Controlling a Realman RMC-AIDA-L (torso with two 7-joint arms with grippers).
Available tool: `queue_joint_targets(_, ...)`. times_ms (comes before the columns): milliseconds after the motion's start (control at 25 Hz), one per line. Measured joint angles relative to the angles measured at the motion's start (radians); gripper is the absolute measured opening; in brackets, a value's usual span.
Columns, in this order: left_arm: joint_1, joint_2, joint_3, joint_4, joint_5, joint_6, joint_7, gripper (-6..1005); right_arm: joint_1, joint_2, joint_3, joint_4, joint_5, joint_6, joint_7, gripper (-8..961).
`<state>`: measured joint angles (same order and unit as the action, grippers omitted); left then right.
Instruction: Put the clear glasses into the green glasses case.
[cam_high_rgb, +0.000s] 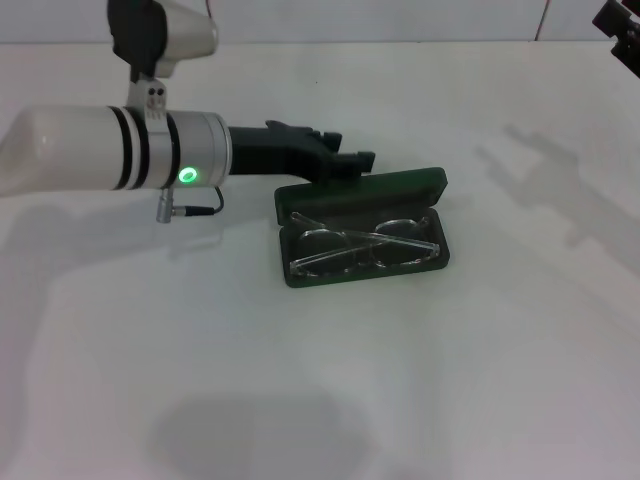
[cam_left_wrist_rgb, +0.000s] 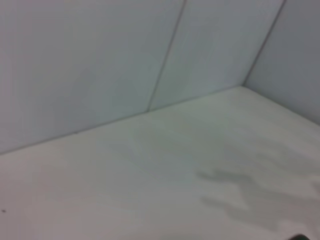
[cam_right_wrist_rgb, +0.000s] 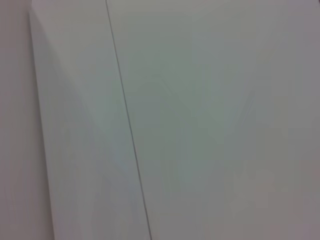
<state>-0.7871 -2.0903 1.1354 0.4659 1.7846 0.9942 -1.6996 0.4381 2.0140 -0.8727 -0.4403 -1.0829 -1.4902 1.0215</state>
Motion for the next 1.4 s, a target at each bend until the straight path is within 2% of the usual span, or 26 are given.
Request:
queue_joint_targets(160,0.004,0.000,0.037,0.002,-0.001,0.009,-0.010,599,-0.004,0.000,0.000,0.000,-0.001,0.000,-0.010,511)
queue_joint_targets(720,0.055,-0.001,0.052,0.009,-0.004,0.045,0.034,607,0.009,0.000,0.001,0.002,-0.001,0.055,-0.034,510)
queue_joint_targets(1000,0.079,-0.007,0.119,0.008,-0.032,0.048,0.090,641,0.026,0.000,-0.002,0.002,0.000,0.096,-0.046,511)
queue_joint_targets(1240,0.112,-0.006,0.131,0.008,-0.154,0.059,0.180,671,0.033,0.000,-0.008,-0.001,-0.019,0.105,-0.059,511)
queue_joint_targets(1400,0.170,0.001,0.124,0.014,-0.377,0.193,0.352,691,0.035,-0.006,-0.038,-0.019,-0.064,0.071,-0.047,511)
